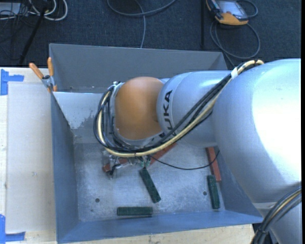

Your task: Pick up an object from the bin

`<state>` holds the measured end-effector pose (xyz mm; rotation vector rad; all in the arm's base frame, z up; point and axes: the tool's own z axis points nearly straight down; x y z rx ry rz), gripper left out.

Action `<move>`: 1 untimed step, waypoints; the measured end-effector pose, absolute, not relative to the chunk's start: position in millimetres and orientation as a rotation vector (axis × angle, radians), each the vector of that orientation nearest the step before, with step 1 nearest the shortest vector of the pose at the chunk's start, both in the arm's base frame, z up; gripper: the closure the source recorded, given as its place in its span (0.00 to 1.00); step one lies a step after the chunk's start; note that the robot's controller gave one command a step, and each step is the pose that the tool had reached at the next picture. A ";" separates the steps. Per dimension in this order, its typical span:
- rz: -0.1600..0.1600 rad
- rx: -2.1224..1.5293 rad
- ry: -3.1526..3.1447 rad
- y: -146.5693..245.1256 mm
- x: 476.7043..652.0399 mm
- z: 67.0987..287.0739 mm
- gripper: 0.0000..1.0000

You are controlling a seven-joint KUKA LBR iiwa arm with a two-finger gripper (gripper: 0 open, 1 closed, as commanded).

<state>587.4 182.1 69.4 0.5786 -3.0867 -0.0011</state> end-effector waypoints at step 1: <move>-0.001 0.696 -3.073 190.6 592.4 205.4 1.00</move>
Offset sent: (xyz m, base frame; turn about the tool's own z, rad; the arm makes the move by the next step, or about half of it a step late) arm 0.0030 0.0072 0.1310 -0.0755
